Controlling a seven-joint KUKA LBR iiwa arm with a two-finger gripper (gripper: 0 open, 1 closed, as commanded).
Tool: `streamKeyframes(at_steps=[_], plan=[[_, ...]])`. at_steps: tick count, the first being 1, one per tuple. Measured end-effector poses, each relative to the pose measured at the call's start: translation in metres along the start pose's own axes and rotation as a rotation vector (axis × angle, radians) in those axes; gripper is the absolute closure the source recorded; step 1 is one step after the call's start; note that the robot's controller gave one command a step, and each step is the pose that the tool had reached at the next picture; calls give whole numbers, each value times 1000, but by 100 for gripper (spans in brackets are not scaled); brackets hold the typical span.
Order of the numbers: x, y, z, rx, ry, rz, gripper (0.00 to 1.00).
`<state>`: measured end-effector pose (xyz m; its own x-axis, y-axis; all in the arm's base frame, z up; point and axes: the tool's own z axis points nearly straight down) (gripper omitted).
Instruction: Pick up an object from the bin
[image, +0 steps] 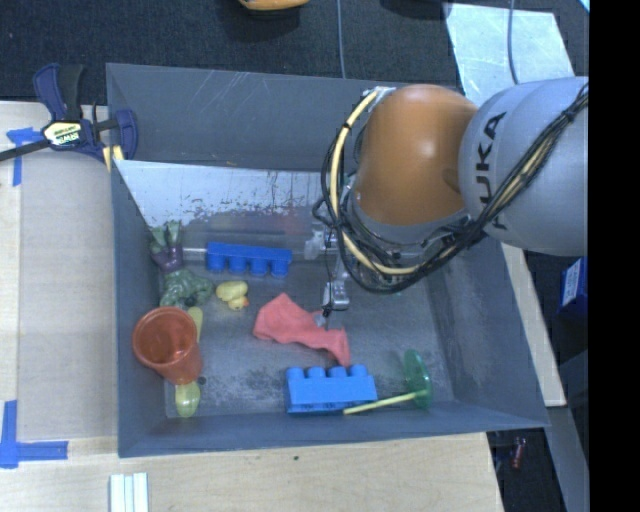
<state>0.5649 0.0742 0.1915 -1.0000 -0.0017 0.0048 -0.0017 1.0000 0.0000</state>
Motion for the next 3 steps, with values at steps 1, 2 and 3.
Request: streamKeyframes(at_steps=[1, 2, 3], plan=[[-2, 0, -4, -1, -8, 2, 0], [29, -19, 59, -2, -13, 2, 0], [33, -32, 96, -4, -15, 194, 0]])
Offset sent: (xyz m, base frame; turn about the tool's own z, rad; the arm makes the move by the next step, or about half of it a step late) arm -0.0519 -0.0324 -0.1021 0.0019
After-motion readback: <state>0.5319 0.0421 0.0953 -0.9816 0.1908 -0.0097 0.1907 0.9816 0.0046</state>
